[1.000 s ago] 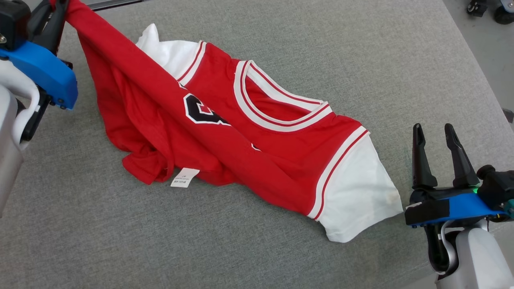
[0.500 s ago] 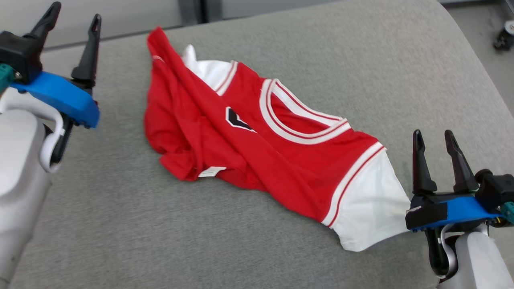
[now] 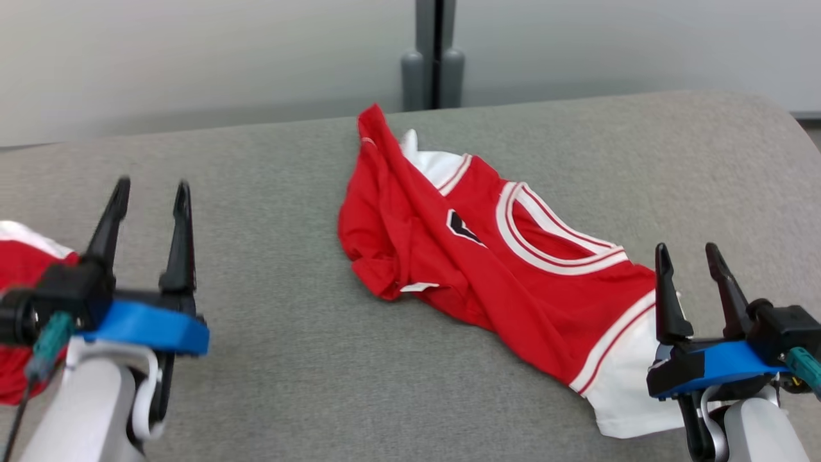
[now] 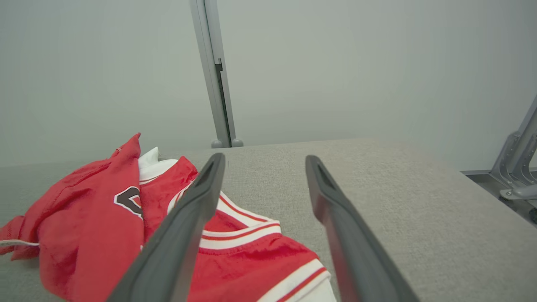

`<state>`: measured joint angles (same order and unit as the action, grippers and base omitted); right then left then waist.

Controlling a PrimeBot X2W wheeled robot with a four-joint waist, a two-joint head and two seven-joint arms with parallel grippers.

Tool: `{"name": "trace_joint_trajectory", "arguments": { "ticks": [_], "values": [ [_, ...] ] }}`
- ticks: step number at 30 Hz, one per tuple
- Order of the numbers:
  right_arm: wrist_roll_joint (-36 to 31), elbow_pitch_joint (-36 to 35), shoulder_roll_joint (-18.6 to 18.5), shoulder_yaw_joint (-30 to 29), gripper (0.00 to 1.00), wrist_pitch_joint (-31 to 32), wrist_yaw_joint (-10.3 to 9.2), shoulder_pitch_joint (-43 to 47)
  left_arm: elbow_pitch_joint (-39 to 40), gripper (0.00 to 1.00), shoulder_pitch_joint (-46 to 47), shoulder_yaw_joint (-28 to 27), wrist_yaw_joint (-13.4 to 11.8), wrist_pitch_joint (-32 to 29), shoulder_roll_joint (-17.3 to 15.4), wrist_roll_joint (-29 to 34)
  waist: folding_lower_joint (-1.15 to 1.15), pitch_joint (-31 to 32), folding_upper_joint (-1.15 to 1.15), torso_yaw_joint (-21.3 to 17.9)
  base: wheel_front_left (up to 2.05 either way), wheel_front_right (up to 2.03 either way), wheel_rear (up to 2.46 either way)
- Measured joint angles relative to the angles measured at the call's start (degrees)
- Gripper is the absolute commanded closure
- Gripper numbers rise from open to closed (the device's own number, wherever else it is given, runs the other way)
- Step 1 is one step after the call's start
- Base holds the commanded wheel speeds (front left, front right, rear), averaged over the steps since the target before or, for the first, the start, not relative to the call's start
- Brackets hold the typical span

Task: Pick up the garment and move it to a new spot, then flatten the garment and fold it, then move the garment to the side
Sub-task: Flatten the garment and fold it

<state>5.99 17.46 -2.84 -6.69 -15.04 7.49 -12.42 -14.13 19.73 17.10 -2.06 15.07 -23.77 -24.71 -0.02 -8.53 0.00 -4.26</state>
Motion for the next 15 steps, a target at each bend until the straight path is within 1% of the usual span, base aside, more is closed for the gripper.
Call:
{"name": "trace_joint_trajectory", "arguments": {
  "ticks": [3, 7, 8, 11, 15],
  "values": [
    [-0.3, 0.3, 0.0, 0.1, 0.00, 0.0, 0.00, 0.5, 2.0, 0.00, -5.2, -3.3, -0.2, 0.0, 1.7, 2.0, 0.00, 1.3, 0.00, 1.7, 0.00, 0.00, 0.00],
    [-0.4, 0.5, 0.0, 0.6, 0.00, 0.0, 0.00, 1.1, 3.3, 0.00, -11.3, -7.0, 0.5, 0.0, 4.3, 3.7, 0.00, 2.8, 0.00, 3.3, 0.00, 0.00, 0.00],
    [-0.4, 0.5, 0.0, 0.7, 0.00, 0.0, 0.00, 1.3, 3.4, 0.00, -13.6, -8.4, 0.7, 0.0, 5.5, 4.4, 0.00, 3.3, 0.00, 3.7, 0.00, 0.00, 0.00],
    [-0.3, 0.4, 0.0, 0.8, 0.00, 0.0, 0.00, 1.7, 3.5, 0.00, -15.8, -10.2, 1.6, 0.0, 7.0, 5.5, 0.01, 3.9, 0.00, 4.2, 0.00, 0.00, 0.00],
    [-0.3, 0.7, 0.0, 0.9, 0.00, 0.0, 0.00, 2.0, 3.3, 0.00, -16.4, -11.6, 3.1, 0.0, 8.4, 7.2, 0.01, 4.0, 0.00, 4.5, 0.00, 0.00, 0.00]
  ]
}}
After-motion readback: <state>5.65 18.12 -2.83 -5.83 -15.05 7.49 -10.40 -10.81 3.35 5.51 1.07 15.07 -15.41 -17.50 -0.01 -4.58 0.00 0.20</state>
